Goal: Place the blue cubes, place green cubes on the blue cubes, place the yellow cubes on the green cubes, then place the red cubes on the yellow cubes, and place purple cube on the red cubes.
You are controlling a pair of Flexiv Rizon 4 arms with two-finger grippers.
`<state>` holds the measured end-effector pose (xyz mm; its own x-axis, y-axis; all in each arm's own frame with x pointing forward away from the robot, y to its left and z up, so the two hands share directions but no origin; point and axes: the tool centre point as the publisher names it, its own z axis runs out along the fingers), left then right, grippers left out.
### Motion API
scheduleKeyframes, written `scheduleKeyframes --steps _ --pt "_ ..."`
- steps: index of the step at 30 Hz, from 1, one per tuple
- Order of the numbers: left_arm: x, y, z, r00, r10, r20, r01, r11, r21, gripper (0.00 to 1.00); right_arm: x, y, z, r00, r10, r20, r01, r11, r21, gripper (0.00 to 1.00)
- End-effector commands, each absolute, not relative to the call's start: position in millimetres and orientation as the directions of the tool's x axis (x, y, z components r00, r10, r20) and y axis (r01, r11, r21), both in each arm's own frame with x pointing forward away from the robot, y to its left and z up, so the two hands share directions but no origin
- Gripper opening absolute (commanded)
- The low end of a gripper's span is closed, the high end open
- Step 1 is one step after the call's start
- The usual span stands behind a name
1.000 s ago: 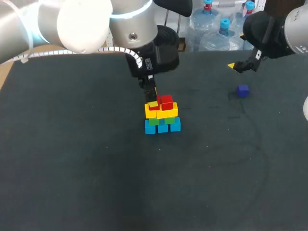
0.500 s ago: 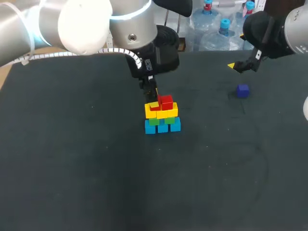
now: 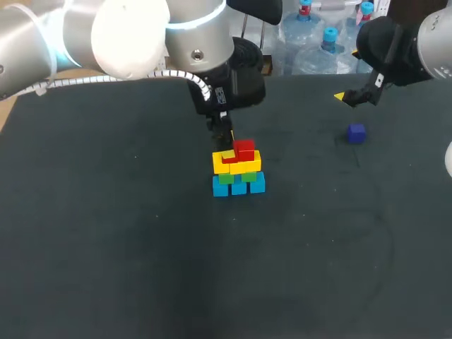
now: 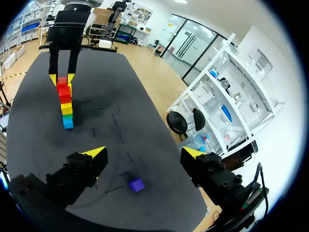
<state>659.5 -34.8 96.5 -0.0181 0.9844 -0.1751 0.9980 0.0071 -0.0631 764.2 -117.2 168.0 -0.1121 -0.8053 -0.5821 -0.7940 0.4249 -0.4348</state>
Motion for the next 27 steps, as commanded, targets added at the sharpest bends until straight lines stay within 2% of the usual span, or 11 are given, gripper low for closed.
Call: scheduleKeyframes --steps 1,24,26,27 --pt "663.6 -36.4 96.2 -0.014 0.985 -0.17 0.997 0.002 -0.071 0.0 761.3 -115.3 166.6 -0.115 -0.806 -0.58 -0.742 0.458 -0.489 1.0" --pt "664.4 -34.7 91.5 -0.007 0.985 -0.171 0.996 -0.008 -0.087 0.01 761.3 -115.3 166.6 -0.115 -0.806 -0.58 -0.742 0.458 -0.489 1.0" --pt "664.5 -34.8 91.3 -0.006 0.985 -0.172 0.996 -0.009 -0.087 0.39 761.3 -115.3 166.6 -0.115 -0.806 -0.58 -0.742 0.458 -0.489 1.0" --pt "664.6 -34.8 91.2 -0.005 0.985 -0.173 0.996 -0.01 -0.087 0.48 761.3 -115.3 166.6 -0.115 -0.806 -0.58 -0.742 0.458 -0.489 1.0"
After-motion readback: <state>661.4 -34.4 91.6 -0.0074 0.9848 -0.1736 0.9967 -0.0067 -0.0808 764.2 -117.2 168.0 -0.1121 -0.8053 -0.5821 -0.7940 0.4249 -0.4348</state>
